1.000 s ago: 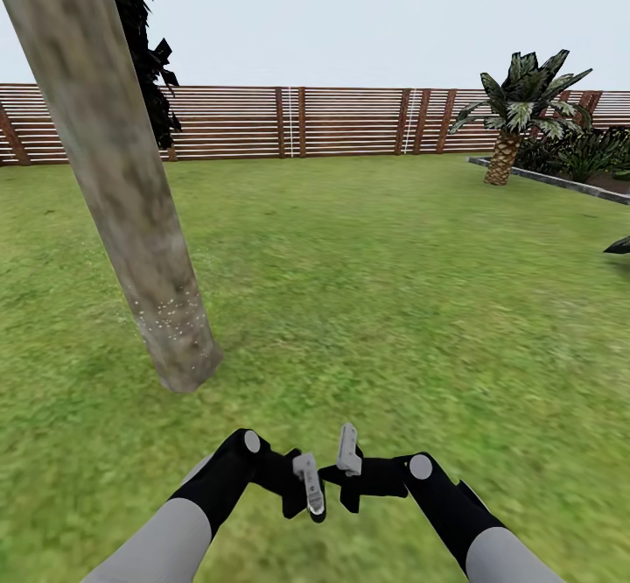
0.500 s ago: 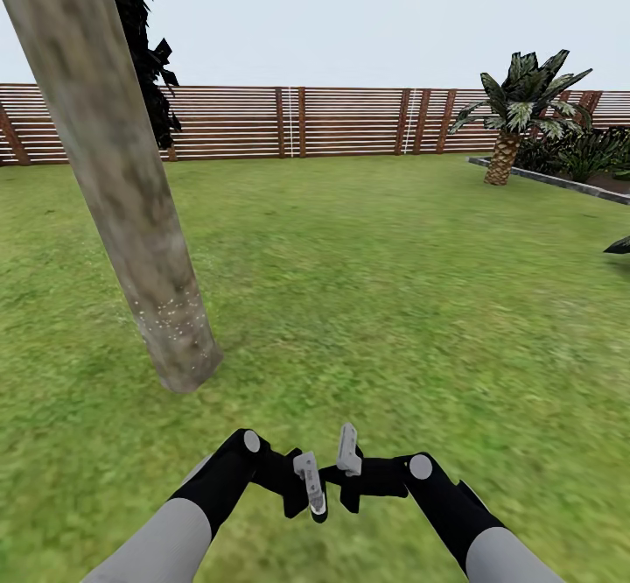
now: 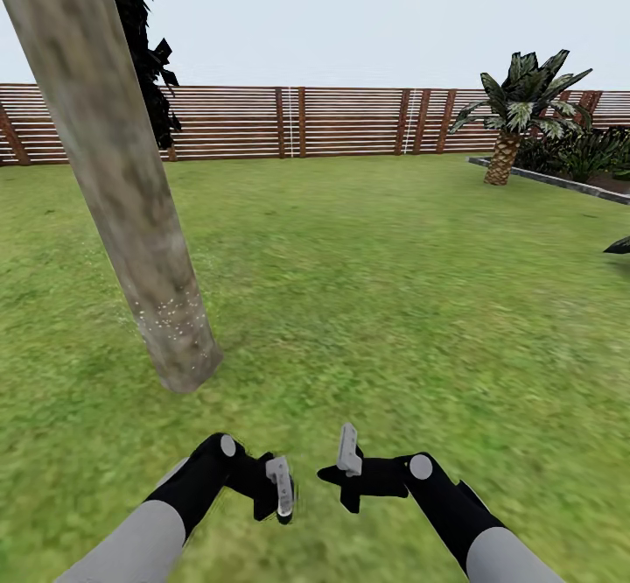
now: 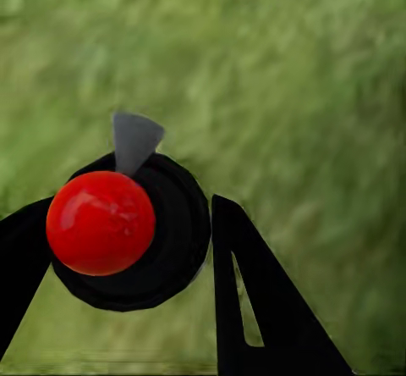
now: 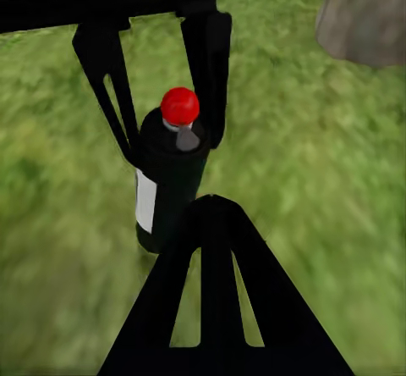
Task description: In the garden, pick up the pesticide atomizer on the floor and spray pesticide onto both trees until each tree trunk is fully covered.
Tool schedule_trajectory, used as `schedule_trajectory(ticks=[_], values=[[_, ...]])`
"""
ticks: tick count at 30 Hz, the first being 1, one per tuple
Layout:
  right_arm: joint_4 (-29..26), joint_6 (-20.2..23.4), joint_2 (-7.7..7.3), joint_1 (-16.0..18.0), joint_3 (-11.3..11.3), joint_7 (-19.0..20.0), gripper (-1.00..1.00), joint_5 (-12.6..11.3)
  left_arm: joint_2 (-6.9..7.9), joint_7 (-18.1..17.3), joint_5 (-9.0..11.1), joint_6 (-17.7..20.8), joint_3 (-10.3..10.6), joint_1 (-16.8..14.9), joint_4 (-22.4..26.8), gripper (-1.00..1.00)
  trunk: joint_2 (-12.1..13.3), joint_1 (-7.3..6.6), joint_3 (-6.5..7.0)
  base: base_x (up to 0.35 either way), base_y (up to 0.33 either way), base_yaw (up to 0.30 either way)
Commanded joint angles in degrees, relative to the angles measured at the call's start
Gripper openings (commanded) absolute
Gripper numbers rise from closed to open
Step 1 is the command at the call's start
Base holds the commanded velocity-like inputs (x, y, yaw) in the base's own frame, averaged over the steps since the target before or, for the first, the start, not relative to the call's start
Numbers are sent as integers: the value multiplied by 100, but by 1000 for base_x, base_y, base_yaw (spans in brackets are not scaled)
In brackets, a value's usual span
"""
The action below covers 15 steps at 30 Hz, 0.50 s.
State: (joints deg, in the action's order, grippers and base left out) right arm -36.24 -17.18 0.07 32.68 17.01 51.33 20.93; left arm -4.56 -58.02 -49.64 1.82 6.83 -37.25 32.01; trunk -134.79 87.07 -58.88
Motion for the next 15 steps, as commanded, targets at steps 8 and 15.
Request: schedule_trajectory(ticks=[8,15], values=[[108,-38,-150,2,-15,0,-100,47,860,-16,-28,20,-3,60,16,-100,-2,-1,-5,0,0,0],[547,-57,-413,-4,-59,-98,100,36,1415,379,43,24,-62,109,-87,-100,-2,-1,-5,0,0,0]])
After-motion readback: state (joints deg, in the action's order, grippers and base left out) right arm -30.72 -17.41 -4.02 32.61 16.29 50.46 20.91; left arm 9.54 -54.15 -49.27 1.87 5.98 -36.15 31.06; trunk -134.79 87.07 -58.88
